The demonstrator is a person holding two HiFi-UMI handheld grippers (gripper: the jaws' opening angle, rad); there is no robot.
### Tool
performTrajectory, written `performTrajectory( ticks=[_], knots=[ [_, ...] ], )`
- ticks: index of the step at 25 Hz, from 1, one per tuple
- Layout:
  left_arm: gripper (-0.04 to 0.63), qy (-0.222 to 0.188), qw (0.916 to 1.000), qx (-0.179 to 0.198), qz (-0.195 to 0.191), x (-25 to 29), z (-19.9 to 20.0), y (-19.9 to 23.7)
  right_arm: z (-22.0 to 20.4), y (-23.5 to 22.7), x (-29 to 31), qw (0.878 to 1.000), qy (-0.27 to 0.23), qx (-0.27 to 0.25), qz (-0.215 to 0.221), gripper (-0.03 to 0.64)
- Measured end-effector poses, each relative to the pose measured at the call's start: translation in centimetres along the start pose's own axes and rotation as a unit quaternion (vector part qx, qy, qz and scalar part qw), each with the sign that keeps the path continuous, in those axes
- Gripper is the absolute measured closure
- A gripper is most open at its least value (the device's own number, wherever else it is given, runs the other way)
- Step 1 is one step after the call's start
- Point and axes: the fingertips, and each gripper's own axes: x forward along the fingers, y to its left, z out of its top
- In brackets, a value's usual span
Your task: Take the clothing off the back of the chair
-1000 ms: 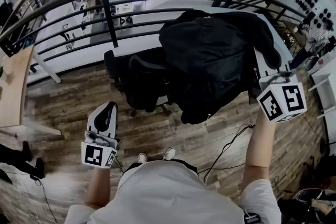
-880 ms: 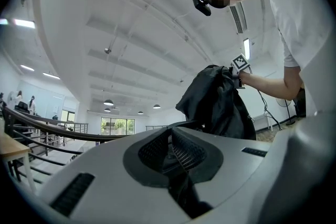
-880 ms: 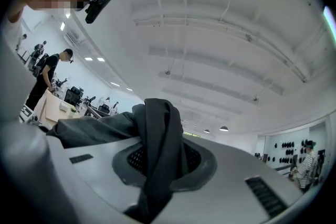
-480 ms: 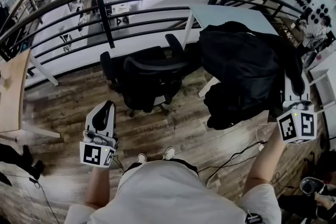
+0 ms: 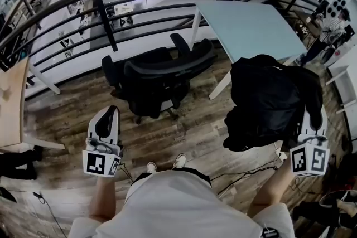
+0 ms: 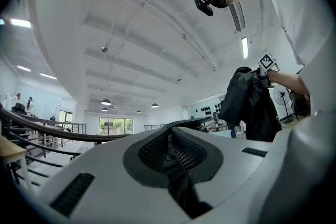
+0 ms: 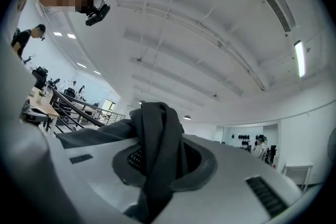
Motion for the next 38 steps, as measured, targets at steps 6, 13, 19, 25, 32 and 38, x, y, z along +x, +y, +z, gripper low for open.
performTrajectory(
  ticks=[6, 13, 19, 25, 32, 38],
  knots=[
    [0.554, 0.003, 0.9999, 0.011, 0.009, -0.3, 0.5, 0.0, -3.2, 0.4, -2.8, 0.997, 0.019, 0.069, -0.016, 0.546],
    [0.554, 0.008, 0.9992, 0.020, 0.034, -1.1, 0.7, 1.1, -6.6, 2.6, -3.1, 0.994, 0.031, 0.106, -0.013, 0.546],
    [0.554, 0.003, 0.9986, 0.024, 0.047, -1.4, 1.4, 1.6, -10.2, 7.0, -1.4, 0.993, 0.063, 0.100, 0.018, 0.546],
    [0.554, 0.004, 0.9979, 0.025, 0.059, -1.9, 1.4, 2.2, -10.8, 8.3, 0.3, 0.989, 0.066, 0.121, 0.044, 0.546],
    [0.554, 0.002, 0.9968, 0.025, 0.075, -2.0, 1.5, 2.7, -10.4, 9.1, 2.2, 0.988, 0.060, 0.125, 0.067, 0.545],
    [0.554, 0.004, 0.9960, 0.027, 0.085, -2.1, 1.5, 3.2, -10.5, 9.9, 3.3, 0.986, 0.065, 0.128, 0.080, 0.545]
  ],
)
